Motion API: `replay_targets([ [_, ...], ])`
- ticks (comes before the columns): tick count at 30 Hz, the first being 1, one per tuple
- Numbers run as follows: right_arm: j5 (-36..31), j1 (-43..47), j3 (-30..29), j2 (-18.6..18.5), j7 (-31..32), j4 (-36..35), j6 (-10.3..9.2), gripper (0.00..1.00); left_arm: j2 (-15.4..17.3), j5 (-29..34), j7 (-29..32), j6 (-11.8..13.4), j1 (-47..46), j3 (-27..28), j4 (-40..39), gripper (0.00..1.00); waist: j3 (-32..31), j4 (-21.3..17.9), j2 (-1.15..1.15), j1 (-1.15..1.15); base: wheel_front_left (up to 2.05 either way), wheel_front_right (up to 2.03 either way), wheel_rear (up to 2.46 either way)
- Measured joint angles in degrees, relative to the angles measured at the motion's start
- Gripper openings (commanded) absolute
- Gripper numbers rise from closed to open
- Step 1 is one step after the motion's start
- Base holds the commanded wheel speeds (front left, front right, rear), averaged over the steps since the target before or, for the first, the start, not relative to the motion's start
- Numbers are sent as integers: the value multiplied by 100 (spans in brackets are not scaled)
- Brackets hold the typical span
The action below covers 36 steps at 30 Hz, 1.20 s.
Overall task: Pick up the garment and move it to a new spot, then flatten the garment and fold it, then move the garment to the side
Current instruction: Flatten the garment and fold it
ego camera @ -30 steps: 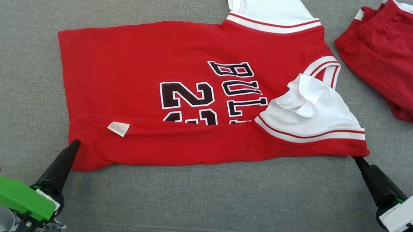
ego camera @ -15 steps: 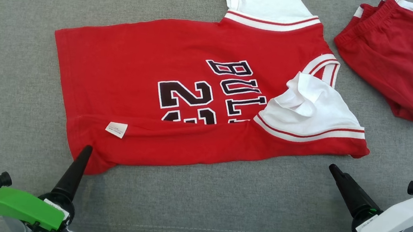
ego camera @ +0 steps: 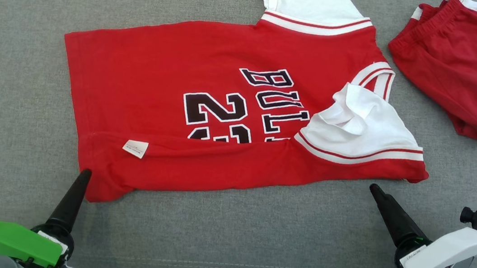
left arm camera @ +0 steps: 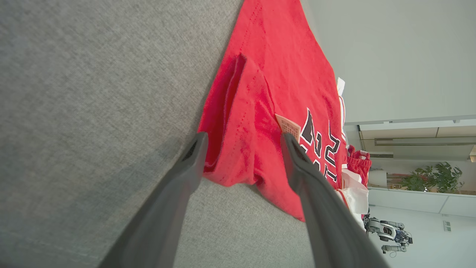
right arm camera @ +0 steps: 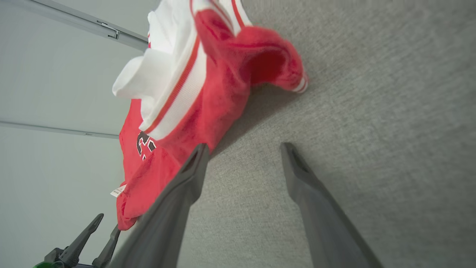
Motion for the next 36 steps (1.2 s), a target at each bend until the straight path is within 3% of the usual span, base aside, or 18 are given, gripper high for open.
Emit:
replay_targets([
  [11, 29, -311, -281, 93, -249, 33, -16, 100, -22, 87, -110, 0, 113, 7, -324, 100, 31, 77, 0, 0, 0, 0, 0],
  [16, 63, -464, -292, 132, -288, 104, -16, 100, -301, -219, -169, -25, 201, 3, -495, 100, 36, 128, 0, 0, 0, 0, 0],
  [17, 63, -469, -302, 130, -309, 123, -16, 90, -363, -290, -169, -25, 235, -14, -491, 100, 36, 137, 0, 0, 0, 0, 0],
  [19, 63, -470, -307, 130, -326, 153, -16, 59, -452, -376, -165, -27, 293, -51, -483, 100, 34, 151, 0, 0, 0, 0, 0],
  [20, 63, -472, -307, 131, -326, 168, -15, 50, -490, -476, -149, -46, 322, -64, -479, 100, 33, 156, 0, 0, 0, 0, 0],
  [36, 62, -564, -234, 132, -327, 325, 0, 53, -604, -706, 8, -46, 267, -137, 4, 100, 48, 105, 0, 0, 0, 0, 0],
])
